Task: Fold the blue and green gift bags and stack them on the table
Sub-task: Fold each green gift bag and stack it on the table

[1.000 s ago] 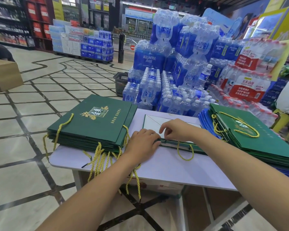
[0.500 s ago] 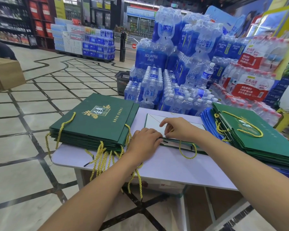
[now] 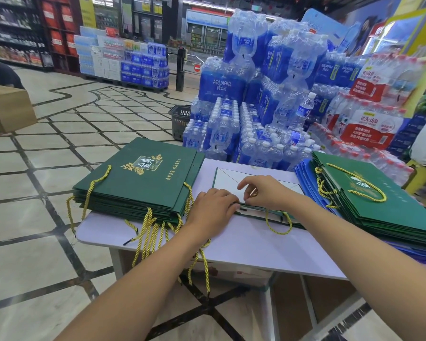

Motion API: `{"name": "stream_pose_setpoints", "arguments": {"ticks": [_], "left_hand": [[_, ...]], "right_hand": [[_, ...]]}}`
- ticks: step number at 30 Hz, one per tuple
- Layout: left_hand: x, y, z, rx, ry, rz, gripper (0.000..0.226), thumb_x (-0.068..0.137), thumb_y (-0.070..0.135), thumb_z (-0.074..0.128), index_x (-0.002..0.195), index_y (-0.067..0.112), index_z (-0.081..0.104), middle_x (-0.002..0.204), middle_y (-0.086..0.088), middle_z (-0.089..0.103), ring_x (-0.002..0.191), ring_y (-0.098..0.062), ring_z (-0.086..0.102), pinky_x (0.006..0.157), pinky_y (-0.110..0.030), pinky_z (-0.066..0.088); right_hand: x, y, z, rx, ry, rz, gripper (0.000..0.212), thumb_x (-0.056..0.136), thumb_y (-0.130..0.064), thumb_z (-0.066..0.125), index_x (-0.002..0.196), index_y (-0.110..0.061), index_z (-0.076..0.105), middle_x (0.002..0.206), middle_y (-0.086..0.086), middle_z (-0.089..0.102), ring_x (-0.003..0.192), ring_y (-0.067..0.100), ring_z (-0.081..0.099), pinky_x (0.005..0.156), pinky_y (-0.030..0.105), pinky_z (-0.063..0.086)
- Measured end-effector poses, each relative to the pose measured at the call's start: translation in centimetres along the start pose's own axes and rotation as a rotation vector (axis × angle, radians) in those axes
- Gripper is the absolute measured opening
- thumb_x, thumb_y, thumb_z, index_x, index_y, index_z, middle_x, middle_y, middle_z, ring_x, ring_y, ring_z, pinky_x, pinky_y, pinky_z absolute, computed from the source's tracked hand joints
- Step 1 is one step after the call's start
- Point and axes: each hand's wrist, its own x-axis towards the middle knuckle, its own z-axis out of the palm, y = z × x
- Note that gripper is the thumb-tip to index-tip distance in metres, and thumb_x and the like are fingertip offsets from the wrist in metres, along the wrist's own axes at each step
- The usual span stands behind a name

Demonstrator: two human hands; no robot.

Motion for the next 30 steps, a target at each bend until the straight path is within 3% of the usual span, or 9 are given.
{"name": "stream_pose_setpoints", "arguments": {"ticks": [6,12,22,30], "left_hand": [[-0.1,0.0,-0.1,-0.007,0.004,0.015,0.034,0.108,0.047,0.037,0.129,0.037,0.063,0.134,0.013,0.06,0.126,-0.017,0.048,0.097,-0.041,0.037],[-0.2,-0.1,-0.1,-0.043,0.007,0.033,0.034,0.101,0.052,0.05,0.128,0.037,0.064,0.132,0.015,0.061,0.124,-0.015,0.048,0.101,-0.041,0.038],[-0.1,-0.3,0.1,-0.033,0.014,0.042,0.035,0.099,0.054,0.051,0.128,0.037,0.064,0.132,0.014,0.062,0.122,-0.016,0.049,0.1,-0.042,0.04],[-0.1,-0.3,0.1,-0.04,0.002,0.039,0.034,0.102,0.052,0.048,0.129,0.038,0.063,0.133,0.014,0.061,0.123,-0.016,0.048,0.1,-0.042,0.038]], "right_hand": [[0.1,0.3,0.1,0.126,-0.002,0.124,0.038,0.082,-0.012,0.075,0.115,-0.029,0.066,0.088,-0.01,0.076,0.085,0.005,0.069,0.08,0.023,0.053],[0.2,0.7,0.2,0.096,-0.073,0.199,0.045,0.084,-0.017,0.077,0.123,-0.031,0.061,0.094,-0.009,0.075,0.088,0.008,0.067,0.083,0.027,0.055],[-0.6,0.6,0.5,0.094,0.011,0.062,0.05,0.082,-0.017,0.079,0.123,-0.036,0.058,0.083,-0.012,0.076,0.079,-0.002,0.066,0.074,0.017,0.049],[-0.2,-0.7,0.8,-0.074,-0.007,-0.073,0.043,0.083,-0.015,0.075,0.122,-0.028,0.062,0.083,-0.01,0.075,0.08,-0.001,0.067,0.079,0.022,0.053]]}}
